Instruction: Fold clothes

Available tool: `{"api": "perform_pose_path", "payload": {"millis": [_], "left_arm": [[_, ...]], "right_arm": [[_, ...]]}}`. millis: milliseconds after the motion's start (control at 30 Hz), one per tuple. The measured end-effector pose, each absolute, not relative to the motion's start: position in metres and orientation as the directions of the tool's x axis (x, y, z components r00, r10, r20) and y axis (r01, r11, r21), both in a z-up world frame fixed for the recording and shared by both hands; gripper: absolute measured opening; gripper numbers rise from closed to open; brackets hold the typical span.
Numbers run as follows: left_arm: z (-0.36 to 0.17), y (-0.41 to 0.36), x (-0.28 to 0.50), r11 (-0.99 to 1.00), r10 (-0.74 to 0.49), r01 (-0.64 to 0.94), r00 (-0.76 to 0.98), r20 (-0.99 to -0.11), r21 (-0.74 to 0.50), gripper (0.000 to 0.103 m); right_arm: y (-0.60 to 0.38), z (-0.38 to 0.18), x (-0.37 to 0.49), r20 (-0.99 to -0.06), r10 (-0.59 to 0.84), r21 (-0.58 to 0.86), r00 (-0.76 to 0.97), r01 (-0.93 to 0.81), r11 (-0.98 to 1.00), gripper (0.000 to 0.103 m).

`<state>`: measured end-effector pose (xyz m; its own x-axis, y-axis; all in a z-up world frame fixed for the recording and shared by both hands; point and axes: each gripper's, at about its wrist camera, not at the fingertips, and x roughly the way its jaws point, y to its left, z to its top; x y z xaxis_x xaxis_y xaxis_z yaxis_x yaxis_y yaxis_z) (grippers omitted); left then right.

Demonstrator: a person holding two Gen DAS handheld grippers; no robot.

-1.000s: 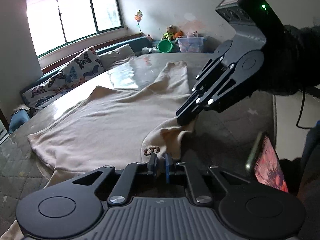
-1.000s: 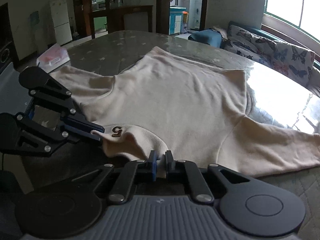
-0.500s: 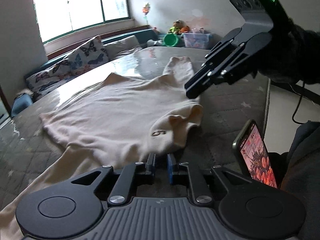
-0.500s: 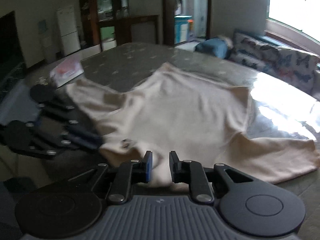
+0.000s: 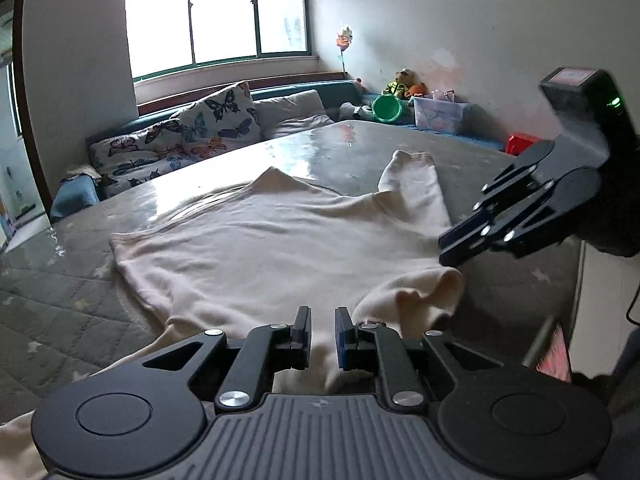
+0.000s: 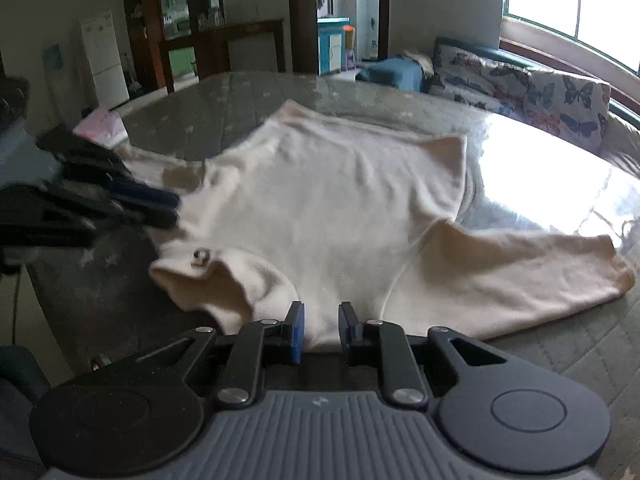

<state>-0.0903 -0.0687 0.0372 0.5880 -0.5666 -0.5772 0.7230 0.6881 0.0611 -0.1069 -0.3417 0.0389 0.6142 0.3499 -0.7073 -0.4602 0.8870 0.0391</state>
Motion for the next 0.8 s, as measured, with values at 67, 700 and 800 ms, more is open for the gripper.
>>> {"api": "perform_pose_path", "payload": {"millis": [67,700,800], "left_arm": [[0.033,-0.071,-0.088,0.690,-0.565,0.722,0.583,-0.584,0.054,0.015],[0.017,-0.072,-0.082,0.705,-0.557,0.709,0.571,-0.604,0.020,0.015],[0.016,-0.071,-0.082,0.707,-0.556,0.707,0.571,-0.604,0.017,0.015]], "right_arm": [[-0.349,0.045,-0.104,-0.690,0.340,0.038,0.639,-0.436,0.899,0.018],[-0.466,0.037,-0.041,-0.646,-0.012,-0.018,0.763,0.000,1.000,0.031],[-0.494,0.031,-0.022,-0.647,-0.097,-0.012,0.756,0.117,0.993,0.031]]}}
